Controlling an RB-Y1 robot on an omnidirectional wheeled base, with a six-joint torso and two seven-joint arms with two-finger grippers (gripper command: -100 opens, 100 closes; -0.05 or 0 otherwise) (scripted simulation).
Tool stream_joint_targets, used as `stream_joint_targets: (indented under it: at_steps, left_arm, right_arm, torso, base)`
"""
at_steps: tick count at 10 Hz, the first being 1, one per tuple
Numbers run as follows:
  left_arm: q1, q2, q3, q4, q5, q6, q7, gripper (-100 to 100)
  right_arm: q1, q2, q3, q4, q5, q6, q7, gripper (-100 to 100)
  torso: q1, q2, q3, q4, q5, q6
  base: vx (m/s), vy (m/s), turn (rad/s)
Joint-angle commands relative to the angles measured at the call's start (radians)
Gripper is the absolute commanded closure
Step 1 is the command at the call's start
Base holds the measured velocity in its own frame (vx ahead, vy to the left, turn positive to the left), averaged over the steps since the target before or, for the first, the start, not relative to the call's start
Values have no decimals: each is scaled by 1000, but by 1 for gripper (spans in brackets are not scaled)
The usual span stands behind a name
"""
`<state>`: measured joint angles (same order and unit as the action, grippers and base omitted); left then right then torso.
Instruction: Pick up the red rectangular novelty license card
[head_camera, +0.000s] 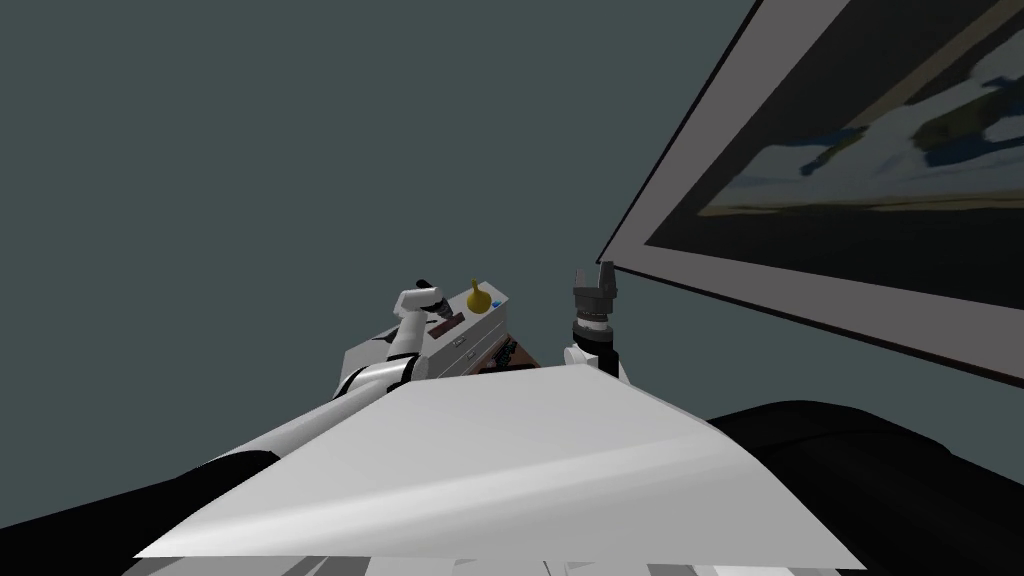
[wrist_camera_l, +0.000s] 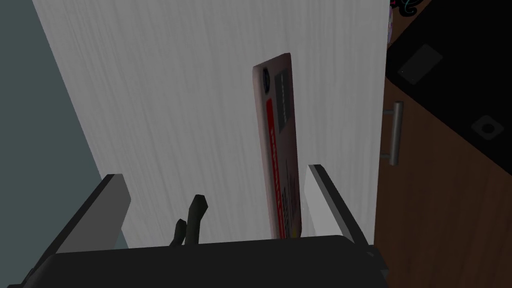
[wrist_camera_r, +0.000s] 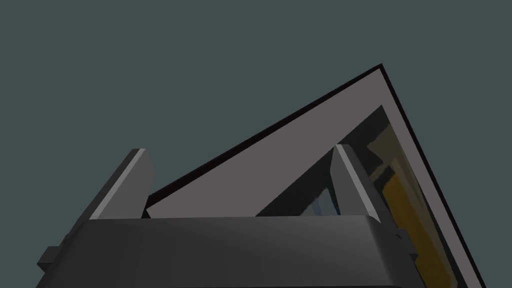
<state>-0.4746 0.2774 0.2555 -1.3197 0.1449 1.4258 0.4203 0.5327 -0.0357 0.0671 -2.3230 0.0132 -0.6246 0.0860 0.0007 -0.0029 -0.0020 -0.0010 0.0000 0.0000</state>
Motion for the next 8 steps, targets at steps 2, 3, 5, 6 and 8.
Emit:
stream_joint_targets:
  at_steps: [2, 3, 5, 6, 8]
  left_arm:
    - [-26, 12, 1, 50, 5, 58, 12, -100]
    - [-46, 24, 2, 87, 10, 96, 21, -100]
    - [-64, 34, 3, 122, 14, 139, 30, -100]
    - [-81, 45, 4, 154, 18, 173, 37, -100]
    - [-107, 62, 5, 206, 26, 229, 50, -100]
  right_arm:
    - [0, 0, 0, 0, 0, 0, 0, 0]
    - [0, 0, 0, 0, 0, 0, 0, 0]
    - [0, 0, 0, 0, 0, 0, 0, 0]
    - [0, 0, 0, 0, 0, 0, 0, 0]
    - [0, 0, 0, 0, 0, 0, 0, 0]
  torso:
    - [0, 1, 0, 0, 0, 0]
    - [0, 1, 0, 0, 0, 0]
    - [0, 0, 0, 0, 0, 0]
    - [1, 1, 1, 0, 0, 0]
    - [3, 0, 0, 0, 1, 0]
  base:
    - [21, -17, 38]
    - [32, -17, 32]
    - [26, -12, 46]
    - [30, 22, 48]
    - [37, 14, 85]
